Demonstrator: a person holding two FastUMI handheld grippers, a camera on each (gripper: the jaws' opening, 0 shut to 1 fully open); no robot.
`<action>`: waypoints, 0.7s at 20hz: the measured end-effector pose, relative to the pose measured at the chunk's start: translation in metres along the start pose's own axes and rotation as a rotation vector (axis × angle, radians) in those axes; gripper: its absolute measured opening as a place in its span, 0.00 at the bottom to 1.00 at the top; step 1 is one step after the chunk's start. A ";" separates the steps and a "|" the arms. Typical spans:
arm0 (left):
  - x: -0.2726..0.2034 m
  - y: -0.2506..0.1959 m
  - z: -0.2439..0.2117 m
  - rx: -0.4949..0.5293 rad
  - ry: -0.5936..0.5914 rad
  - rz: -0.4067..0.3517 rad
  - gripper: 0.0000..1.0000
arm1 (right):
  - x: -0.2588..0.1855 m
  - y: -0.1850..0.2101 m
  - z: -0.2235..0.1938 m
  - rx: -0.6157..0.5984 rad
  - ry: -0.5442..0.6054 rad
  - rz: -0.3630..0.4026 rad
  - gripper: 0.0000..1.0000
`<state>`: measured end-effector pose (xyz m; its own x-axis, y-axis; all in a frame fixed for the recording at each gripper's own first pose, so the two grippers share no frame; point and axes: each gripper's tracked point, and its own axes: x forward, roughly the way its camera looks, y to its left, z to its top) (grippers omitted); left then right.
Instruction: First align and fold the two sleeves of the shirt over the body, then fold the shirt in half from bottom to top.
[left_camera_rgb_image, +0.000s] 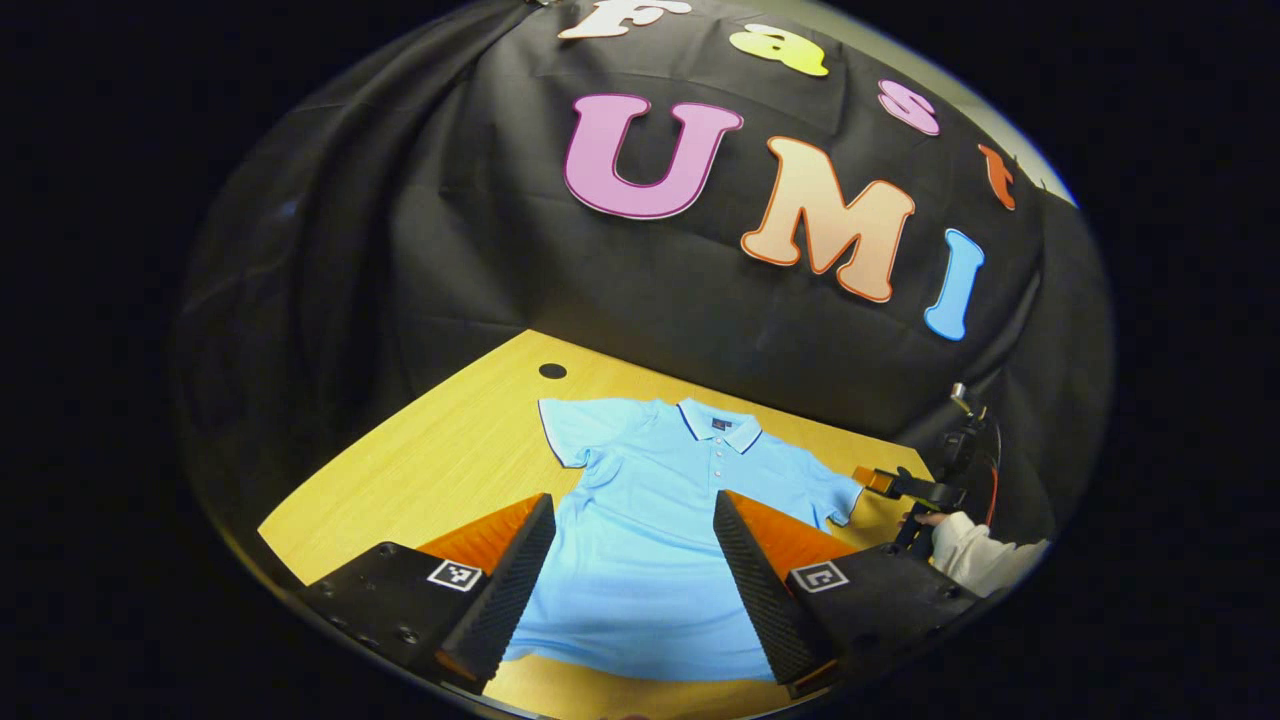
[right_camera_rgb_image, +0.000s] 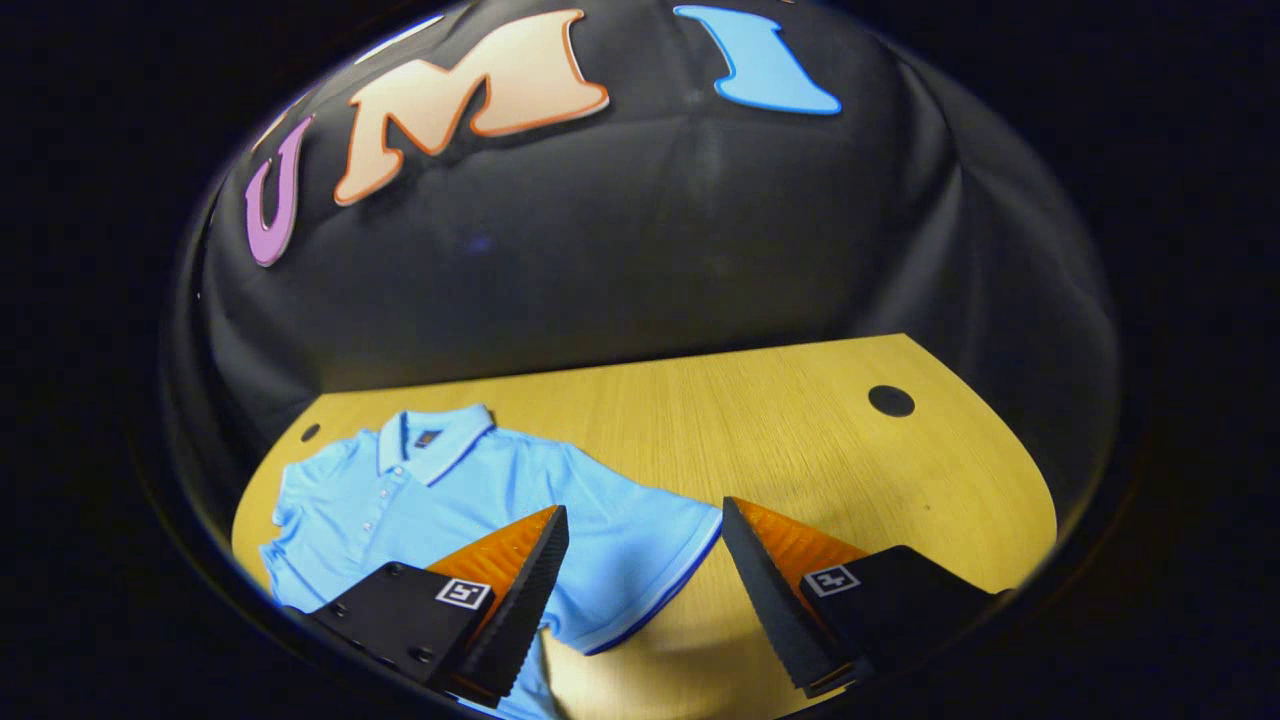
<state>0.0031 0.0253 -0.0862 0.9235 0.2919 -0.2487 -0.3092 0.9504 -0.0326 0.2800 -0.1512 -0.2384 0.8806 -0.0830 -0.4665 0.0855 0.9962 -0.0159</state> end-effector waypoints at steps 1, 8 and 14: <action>0.000 -0.004 -0.003 -0.015 0.004 0.000 0.95 | 0.009 -0.003 -0.004 0.004 0.011 -0.004 0.92; 0.008 -0.008 -0.015 0.002 0.036 0.011 0.95 | 0.030 -0.019 -0.023 -0.008 0.076 -0.011 0.91; 0.011 -0.007 -0.017 -0.004 0.053 0.012 0.95 | 0.036 -0.008 -0.023 -0.091 0.058 0.042 0.47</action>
<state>0.0120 0.0198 -0.1054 0.9066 0.2968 -0.2999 -0.3210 0.9465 -0.0336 0.2999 -0.1618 -0.2753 0.8538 -0.0417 -0.5189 0.0035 0.9972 -0.0744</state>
